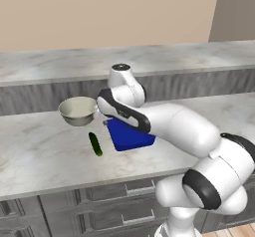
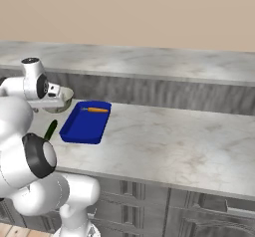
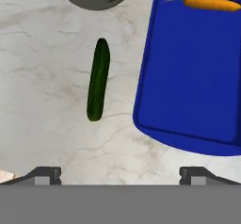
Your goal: Place the two vegetables and bowl onto the tray for setting up a vegetable dip station.
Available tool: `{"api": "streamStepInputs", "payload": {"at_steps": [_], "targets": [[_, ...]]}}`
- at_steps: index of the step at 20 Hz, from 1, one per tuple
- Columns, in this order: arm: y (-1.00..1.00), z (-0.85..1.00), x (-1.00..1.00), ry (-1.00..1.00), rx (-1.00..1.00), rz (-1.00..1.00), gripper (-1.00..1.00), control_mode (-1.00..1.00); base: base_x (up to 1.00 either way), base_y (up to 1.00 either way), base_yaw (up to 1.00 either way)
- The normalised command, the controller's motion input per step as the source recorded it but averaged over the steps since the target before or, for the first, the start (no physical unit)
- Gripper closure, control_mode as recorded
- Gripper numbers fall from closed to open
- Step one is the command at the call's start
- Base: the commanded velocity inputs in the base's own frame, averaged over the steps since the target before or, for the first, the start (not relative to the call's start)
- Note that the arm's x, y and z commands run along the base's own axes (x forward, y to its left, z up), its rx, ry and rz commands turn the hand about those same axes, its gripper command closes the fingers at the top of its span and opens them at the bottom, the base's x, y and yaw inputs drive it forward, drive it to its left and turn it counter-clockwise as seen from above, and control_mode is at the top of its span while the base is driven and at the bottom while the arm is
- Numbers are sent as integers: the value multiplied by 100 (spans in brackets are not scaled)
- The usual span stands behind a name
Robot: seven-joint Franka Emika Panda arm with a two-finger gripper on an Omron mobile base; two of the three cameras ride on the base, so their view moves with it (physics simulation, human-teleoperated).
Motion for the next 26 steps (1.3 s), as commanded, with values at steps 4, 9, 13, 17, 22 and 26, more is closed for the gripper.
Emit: {"api": "streamStepInputs", "payload": {"at_steps": [4, 9, 13, 17, 22, 26], "targets": [[50, -11, 1, 0, 0, -10, -100, -100, 0, 0, 0], [46, -11, 0, 0, 1, -10, -100, -100, 0, 0, 0], [23, -9, 8, 0, 3, -8, -100, -100, 0, 0, 0], [0, -16, 30, 0, 0, -2, -100, -100, 0, 0, 0], [0, -25, 22, 0, 2, 0, -100, -100, 0, 0, 0], [0, -32, 3, 0, 3, 0, -100, -100, 0, 0, 0]]}}
